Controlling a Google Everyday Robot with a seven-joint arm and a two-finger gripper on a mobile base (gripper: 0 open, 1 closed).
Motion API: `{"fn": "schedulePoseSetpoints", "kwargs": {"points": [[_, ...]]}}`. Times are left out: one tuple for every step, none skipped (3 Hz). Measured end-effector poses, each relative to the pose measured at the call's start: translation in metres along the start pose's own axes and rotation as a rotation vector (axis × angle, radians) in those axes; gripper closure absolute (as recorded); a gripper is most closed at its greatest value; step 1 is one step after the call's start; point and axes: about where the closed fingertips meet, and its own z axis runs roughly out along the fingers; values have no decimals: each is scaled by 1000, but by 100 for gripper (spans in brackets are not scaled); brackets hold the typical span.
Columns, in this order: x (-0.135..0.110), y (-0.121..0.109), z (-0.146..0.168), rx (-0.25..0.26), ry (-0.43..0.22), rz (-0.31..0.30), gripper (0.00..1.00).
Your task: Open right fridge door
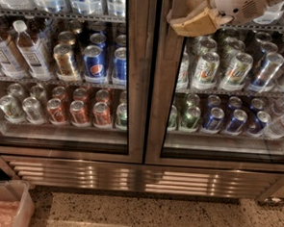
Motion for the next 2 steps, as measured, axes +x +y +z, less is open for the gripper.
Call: {"fn": "schedulePoseSetpoints", "kwargs": {"points": [[2,1,1,-7,-1,2,100],[4,2,2,-10,-1,9,100]]}}
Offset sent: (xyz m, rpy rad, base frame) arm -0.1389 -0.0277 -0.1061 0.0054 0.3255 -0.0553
